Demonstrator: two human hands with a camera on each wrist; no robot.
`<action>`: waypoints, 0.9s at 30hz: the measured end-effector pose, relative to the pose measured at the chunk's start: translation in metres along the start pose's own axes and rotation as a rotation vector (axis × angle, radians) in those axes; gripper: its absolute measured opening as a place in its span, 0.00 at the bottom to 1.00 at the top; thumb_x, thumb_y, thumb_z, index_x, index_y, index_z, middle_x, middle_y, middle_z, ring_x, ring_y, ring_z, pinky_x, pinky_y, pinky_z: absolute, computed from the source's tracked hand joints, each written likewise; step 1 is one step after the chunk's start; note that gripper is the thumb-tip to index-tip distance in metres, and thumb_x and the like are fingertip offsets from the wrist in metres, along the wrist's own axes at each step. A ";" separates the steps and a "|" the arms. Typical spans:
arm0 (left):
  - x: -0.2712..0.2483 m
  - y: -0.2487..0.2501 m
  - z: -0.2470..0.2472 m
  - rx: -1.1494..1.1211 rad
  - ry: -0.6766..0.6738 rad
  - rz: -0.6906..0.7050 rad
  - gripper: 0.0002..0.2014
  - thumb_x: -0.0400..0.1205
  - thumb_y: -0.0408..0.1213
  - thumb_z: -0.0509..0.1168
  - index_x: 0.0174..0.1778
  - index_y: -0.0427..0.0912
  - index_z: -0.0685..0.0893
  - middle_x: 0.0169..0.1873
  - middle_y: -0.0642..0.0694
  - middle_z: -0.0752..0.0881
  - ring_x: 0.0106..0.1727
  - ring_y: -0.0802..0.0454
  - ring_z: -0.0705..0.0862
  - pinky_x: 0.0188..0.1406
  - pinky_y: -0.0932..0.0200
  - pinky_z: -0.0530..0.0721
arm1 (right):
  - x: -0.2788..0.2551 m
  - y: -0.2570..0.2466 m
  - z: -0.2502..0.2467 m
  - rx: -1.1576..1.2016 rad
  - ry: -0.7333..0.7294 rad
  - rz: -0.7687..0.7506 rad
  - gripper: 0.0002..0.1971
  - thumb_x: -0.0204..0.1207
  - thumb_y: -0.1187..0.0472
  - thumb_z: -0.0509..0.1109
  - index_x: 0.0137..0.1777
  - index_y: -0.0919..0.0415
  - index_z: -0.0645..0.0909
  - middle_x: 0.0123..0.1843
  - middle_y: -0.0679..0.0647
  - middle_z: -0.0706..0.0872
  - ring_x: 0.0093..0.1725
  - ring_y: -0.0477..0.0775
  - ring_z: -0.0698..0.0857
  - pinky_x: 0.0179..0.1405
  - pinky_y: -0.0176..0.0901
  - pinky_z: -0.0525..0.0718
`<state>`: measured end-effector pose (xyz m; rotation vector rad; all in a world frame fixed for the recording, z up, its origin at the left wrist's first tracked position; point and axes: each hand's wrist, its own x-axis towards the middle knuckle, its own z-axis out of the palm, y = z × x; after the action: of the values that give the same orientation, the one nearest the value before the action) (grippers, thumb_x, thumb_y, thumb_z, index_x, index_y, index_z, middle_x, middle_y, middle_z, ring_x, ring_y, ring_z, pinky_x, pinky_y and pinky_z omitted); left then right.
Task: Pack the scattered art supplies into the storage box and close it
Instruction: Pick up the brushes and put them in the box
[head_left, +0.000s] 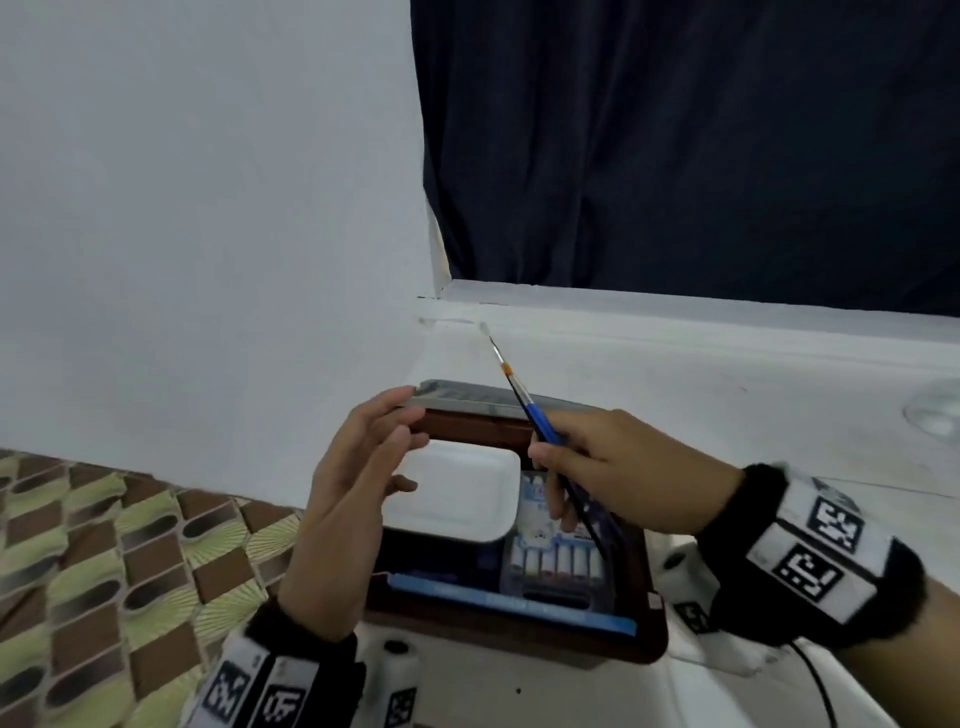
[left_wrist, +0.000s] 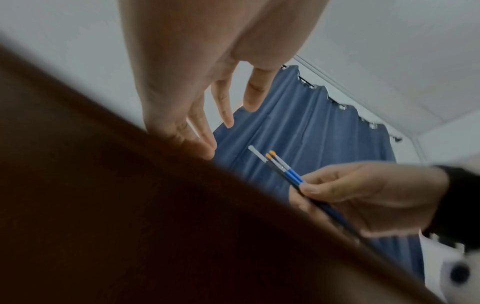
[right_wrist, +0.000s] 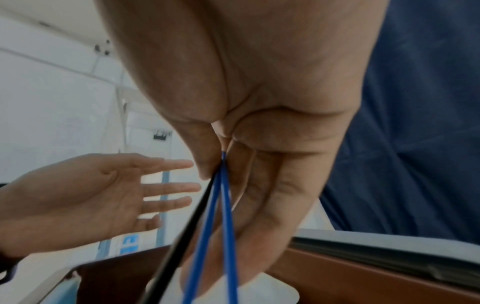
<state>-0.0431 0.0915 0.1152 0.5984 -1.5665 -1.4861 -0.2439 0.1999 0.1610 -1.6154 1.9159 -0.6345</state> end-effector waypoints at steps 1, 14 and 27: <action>0.001 -0.005 -0.008 0.064 0.007 0.036 0.14 0.88 0.37 0.63 0.68 0.52 0.82 0.63 0.51 0.87 0.65 0.49 0.85 0.55 0.50 0.81 | 0.010 -0.004 0.004 -0.093 -0.047 0.007 0.11 0.88 0.52 0.57 0.45 0.53 0.72 0.36 0.50 0.91 0.32 0.46 0.87 0.39 0.45 0.82; 0.008 -0.051 -0.044 0.602 0.038 0.191 0.20 0.89 0.50 0.55 0.77 0.58 0.70 0.68 0.65 0.76 0.73 0.62 0.74 0.68 0.61 0.76 | 0.096 -0.027 0.043 -0.597 -0.462 0.182 0.17 0.88 0.54 0.58 0.53 0.67 0.82 0.47 0.63 0.89 0.41 0.57 0.79 0.51 0.50 0.81; 0.005 -0.054 -0.046 0.678 -0.038 0.201 0.23 0.86 0.50 0.58 0.80 0.56 0.68 0.71 0.62 0.75 0.73 0.62 0.75 0.69 0.60 0.78 | 0.107 -0.028 0.073 -0.869 -0.443 0.220 0.14 0.87 0.57 0.56 0.58 0.63 0.80 0.47 0.58 0.81 0.40 0.58 0.81 0.37 0.44 0.75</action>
<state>-0.0186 0.0531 0.0601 0.7598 -2.0994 -0.8004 -0.1881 0.0889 0.1146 -1.7550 2.0745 0.7010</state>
